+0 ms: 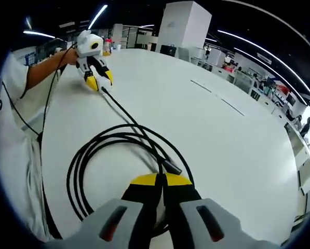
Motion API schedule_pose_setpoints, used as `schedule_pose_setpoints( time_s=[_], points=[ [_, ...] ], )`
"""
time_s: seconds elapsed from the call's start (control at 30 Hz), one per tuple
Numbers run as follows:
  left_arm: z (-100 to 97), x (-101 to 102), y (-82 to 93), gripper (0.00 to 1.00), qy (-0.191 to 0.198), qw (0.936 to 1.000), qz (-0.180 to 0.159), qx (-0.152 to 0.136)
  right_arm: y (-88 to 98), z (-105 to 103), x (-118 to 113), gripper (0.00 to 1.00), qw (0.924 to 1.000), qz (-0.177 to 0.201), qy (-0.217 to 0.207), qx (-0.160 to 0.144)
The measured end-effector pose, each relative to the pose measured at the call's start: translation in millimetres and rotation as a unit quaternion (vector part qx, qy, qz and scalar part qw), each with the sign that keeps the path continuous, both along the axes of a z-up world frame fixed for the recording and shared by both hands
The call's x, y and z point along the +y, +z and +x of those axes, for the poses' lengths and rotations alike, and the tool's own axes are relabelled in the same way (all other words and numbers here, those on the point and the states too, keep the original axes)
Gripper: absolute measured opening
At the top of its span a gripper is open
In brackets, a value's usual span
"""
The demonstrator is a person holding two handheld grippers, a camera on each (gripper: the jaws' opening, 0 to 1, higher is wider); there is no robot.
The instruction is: Plug the desk Type‑C cable into the charger adapter.
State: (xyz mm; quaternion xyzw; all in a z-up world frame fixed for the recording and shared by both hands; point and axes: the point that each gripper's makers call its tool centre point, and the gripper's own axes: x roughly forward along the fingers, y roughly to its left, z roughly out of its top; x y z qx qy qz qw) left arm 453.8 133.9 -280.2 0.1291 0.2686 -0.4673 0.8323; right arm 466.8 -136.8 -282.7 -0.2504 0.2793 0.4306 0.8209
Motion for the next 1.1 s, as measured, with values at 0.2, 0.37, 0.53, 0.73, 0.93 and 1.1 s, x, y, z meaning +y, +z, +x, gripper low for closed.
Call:
schedule_pose_setpoints(
  time_s=[0.2,0.37,0.53,0.73,0.93,1.1],
  points=[
    [14.5,5.1,0.1,0.28,0.005,1.0000,0.003,0.001,-0.2,10.5,4.7,0.02,1.0000,0.000,-0.004,-0.004],
    [23.3,7.6,0.3,0.28,0.004,0.9999,0.013,-0.001,0.4,19.9,8.1,0.02,0.9999,0.000,-0.008,-0.010],
    [33.4,11.7,0.1,0.28,0.006,0.9998,0.019,-0.001,0.5,29.8,11.4,0.02,0.9998,0.002,-0.011,-0.014],
    [48.1,15.8,0.1,0.28,0.017,0.9998,0.012,-0.005,-0.1,39.9,14.9,0.02,0.9996,0.007,-0.018,-0.018],
    [59.6,19.6,0.2,0.29,0.025,0.9996,0.010,-0.011,0.2,47.6,18.2,0.02,0.9993,0.012,-0.024,-0.028],
    [60.7,21.1,-1.4,0.30,0.032,0.9994,0.005,-0.014,-0.7,53.0,18.5,0.02,0.9988,0.019,-0.029,-0.034]
  ],
)
